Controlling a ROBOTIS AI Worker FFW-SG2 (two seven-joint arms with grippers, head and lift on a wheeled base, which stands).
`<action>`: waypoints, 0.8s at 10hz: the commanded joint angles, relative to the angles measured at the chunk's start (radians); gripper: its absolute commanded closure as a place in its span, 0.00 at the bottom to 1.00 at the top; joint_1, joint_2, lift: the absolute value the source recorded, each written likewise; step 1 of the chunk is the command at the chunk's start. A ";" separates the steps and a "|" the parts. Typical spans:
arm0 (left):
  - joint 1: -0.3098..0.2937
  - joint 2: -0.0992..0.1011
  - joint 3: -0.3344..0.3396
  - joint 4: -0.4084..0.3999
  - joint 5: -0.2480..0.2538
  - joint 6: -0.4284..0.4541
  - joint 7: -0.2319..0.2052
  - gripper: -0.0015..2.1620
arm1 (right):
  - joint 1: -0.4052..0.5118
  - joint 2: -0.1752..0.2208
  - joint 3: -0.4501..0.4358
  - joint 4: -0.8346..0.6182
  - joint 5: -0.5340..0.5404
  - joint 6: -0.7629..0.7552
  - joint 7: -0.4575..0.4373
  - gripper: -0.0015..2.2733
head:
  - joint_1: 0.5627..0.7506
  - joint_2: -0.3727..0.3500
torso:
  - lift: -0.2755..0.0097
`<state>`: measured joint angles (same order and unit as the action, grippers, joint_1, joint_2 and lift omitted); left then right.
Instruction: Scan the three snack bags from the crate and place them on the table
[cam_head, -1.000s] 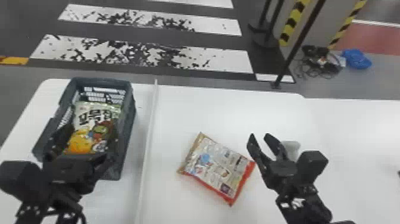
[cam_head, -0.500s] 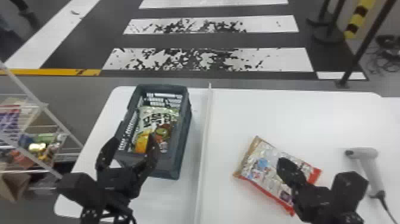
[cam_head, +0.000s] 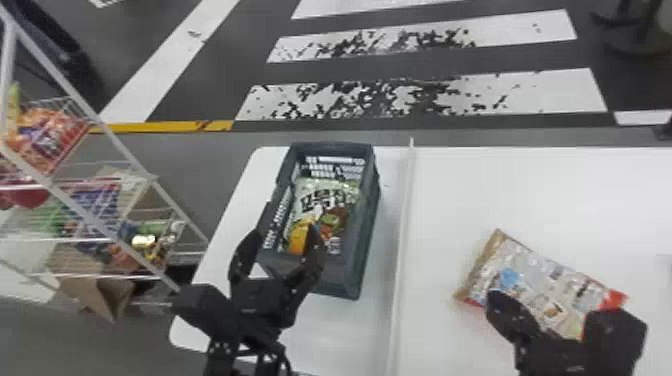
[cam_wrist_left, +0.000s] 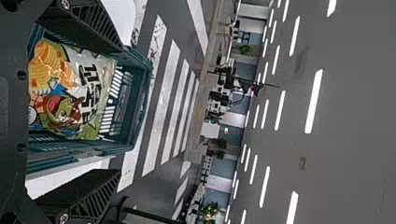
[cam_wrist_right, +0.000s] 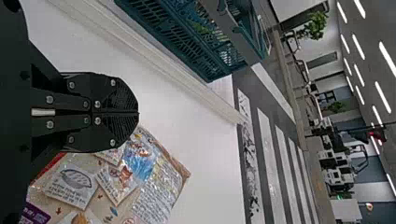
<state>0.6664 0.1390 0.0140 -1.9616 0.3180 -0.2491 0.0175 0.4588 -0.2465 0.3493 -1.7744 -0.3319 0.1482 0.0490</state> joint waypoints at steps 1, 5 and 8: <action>0.004 -0.001 0.000 0.007 0.006 -0.040 -0.002 0.04 | -0.023 0.012 0.019 0.044 -0.002 0.002 0.000 0.98 | 0.70 0.92 | 0.84; 0.007 -0.002 -0.002 0.032 0.027 -0.104 -0.030 0.04 | -0.068 0.029 0.062 0.115 0.001 -0.002 0.000 0.97 | 0.70 0.97 | 0.84; -0.004 -0.004 -0.003 0.052 0.029 -0.126 -0.036 0.04 | -0.108 0.041 0.106 0.159 0.016 0.008 -0.005 0.97 | 0.70 1.00 | 0.84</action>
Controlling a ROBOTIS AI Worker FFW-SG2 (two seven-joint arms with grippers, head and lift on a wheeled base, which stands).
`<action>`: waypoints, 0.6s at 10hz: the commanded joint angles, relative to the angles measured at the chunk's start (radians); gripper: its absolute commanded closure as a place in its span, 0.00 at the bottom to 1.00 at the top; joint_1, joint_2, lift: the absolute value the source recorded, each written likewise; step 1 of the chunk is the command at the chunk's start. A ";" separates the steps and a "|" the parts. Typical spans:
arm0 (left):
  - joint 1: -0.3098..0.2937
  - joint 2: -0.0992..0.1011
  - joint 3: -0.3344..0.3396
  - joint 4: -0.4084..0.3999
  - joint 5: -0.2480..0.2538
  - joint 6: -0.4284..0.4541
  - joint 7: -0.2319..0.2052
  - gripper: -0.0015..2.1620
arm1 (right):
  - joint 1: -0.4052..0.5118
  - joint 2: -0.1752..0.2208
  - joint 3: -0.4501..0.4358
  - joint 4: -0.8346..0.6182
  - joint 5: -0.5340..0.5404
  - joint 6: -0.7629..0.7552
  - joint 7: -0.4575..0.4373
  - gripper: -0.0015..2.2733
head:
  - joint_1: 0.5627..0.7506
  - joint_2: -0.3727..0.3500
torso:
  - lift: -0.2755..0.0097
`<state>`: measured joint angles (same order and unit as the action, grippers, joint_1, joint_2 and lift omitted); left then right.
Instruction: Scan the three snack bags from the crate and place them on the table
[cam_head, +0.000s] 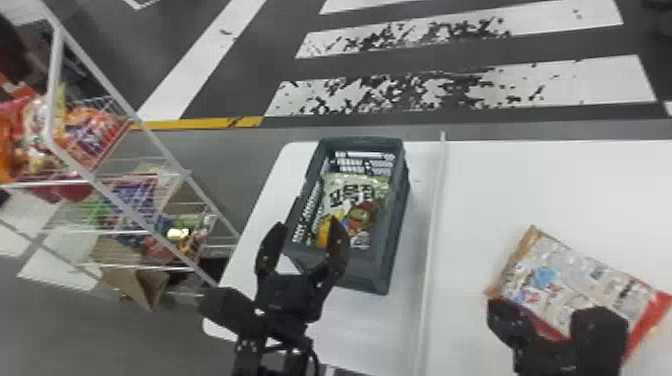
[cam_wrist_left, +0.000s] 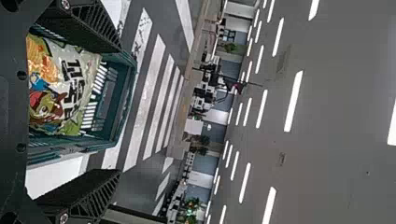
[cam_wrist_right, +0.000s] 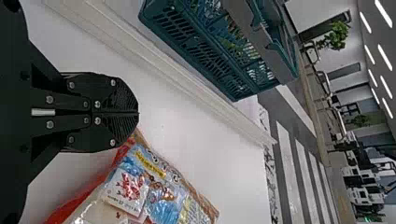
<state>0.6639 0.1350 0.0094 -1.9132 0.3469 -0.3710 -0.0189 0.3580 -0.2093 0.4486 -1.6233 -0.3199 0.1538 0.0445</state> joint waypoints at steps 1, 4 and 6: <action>-0.003 -0.002 0.000 0.010 0.004 -0.016 -0.001 0.04 | -0.025 0.011 0.015 0.034 0.010 0.005 0.000 0.97 | 0.70 1.00 | 0.84; -0.001 -0.005 0.000 0.022 0.004 -0.029 -0.015 0.04 | -0.090 0.037 0.033 0.103 0.010 0.017 -0.021 0.97 | 0.70 1.00 | 0.84; 0.000 -0.003 0.001 0.025 0.009 -0.029 -0.039 0.04 | -0.163 0.060 0.038 0.166 0.009 0.039 -0.051 0.97 | 0.70 1.00 | 0.84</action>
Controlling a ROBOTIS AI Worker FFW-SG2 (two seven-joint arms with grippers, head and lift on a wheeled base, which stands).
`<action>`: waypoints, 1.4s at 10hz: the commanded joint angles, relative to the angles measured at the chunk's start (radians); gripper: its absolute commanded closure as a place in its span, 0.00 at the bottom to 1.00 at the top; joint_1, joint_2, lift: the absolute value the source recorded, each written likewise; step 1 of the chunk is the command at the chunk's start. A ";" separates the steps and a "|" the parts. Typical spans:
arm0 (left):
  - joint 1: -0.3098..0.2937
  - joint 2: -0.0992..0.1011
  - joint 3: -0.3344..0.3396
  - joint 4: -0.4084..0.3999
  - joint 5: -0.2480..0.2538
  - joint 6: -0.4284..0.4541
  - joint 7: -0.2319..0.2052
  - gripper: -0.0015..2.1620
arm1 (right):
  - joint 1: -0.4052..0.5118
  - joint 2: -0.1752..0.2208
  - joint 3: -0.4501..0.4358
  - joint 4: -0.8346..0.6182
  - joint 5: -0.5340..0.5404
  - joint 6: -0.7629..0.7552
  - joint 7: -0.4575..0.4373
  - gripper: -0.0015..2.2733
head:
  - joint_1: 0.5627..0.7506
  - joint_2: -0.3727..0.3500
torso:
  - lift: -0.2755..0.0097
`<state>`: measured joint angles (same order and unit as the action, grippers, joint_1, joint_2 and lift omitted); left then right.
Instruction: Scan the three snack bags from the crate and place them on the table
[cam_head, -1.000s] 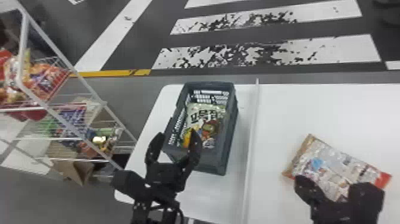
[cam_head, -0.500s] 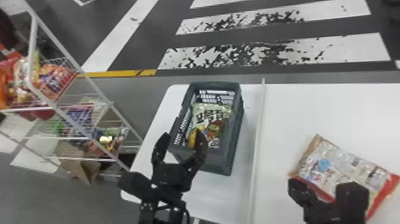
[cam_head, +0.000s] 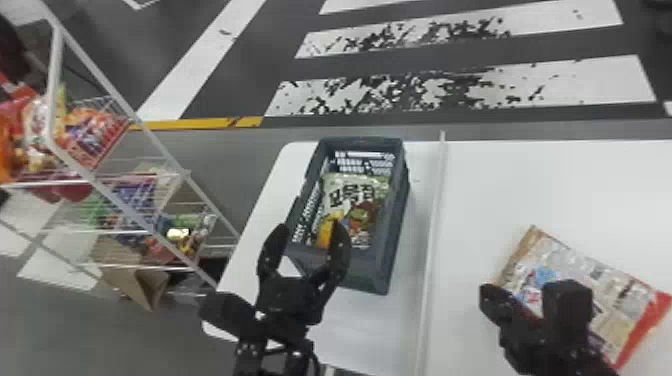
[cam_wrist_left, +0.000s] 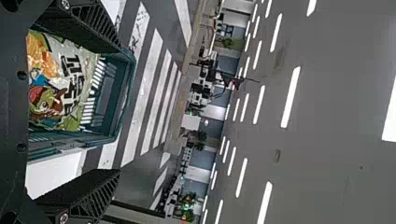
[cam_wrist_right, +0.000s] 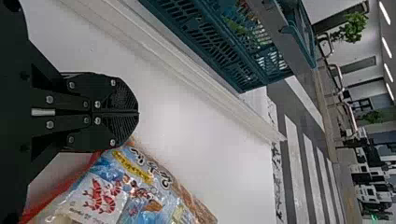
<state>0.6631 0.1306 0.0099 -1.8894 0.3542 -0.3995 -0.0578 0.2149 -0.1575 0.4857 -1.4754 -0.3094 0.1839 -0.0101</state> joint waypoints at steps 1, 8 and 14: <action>0.006 0.001 0.004 0.001 0.006 0.000 -0.002 0.04 | -0.054 0.016 0.001 0.040 -0.003 0.018 -0.019 0.97 | 0.70 1.00 | 0.84; 0.024 0.000 0.005 -0.005 0.014 -0.049 -0.010 0.04 | -0.163 0.038 -0.136 0.133 -0.020 0.058 -0.057 0.97 | 0.70 0.91 | 0.84; 0.009 0.000 -0.008 -0.004 0.014 -0.046 -0.014 0.04 | -0.072 0.004 -0.213 0.063 -0.037 0.033 -0.047 0.97 | 0.70 0.76 | 0.84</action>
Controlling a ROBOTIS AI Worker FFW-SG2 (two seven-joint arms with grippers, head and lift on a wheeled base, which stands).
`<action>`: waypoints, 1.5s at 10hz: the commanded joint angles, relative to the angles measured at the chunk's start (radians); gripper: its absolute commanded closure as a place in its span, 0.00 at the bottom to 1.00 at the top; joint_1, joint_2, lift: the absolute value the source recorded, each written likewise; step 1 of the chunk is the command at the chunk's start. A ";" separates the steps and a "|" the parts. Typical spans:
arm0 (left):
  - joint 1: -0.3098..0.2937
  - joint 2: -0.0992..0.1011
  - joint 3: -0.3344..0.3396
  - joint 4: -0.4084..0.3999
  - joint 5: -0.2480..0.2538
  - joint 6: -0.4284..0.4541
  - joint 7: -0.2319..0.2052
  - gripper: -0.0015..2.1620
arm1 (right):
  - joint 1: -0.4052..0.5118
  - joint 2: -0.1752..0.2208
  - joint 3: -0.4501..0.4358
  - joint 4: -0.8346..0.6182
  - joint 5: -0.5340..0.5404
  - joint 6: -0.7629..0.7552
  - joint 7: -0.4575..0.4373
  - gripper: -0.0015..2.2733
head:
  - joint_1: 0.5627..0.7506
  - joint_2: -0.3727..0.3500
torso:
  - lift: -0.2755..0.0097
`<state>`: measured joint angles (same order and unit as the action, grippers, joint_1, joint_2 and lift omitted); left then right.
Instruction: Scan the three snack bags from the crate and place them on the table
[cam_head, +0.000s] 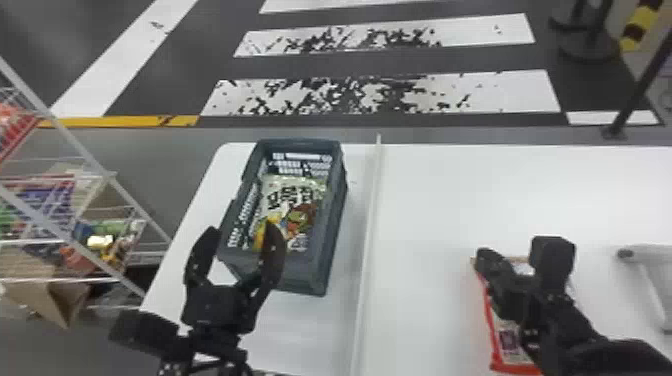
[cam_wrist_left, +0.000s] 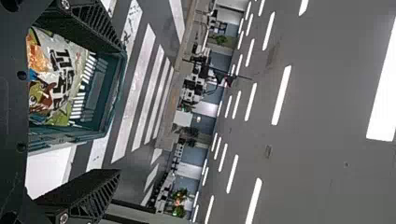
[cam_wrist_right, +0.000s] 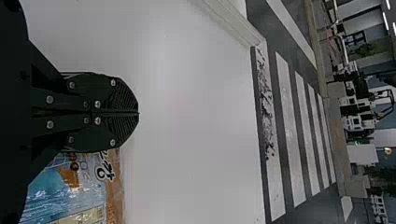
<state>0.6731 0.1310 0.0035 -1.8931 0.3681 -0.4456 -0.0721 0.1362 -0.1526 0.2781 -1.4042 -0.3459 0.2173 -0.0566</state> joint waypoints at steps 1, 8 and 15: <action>-0.001 0.001 -0.002 -0.001 0.000 0.000 0.000 0.04 | 0.019 -0.001 -0.028 -0.033 -0.004 0.000 -0.002 0.97 | 0.70 0.76 | 0.84; -0.027 0.001 -0.014 0.028 0.000 -0.003 -0.009 0.04 | 0.353 -0.028 -0.105 -0.449 0.016 0.083 -0.026 0.97 | 0.70 0.72 | 0.84; -0.032 0.001 -0.016 0.046 0.021 -0.021 -0.028 0.04 | 0.347 -0.032 -0.158 -0.295 0.016 -0.043 -0.031 0.97 | 0.70 0.64 | 0.84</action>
<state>0.6410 0.1320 -0.0116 -1.8469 0.3896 -0.4670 -0.0998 0.4938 -0.1838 0.1222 -1.7207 -0.3261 0.1839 -0.0880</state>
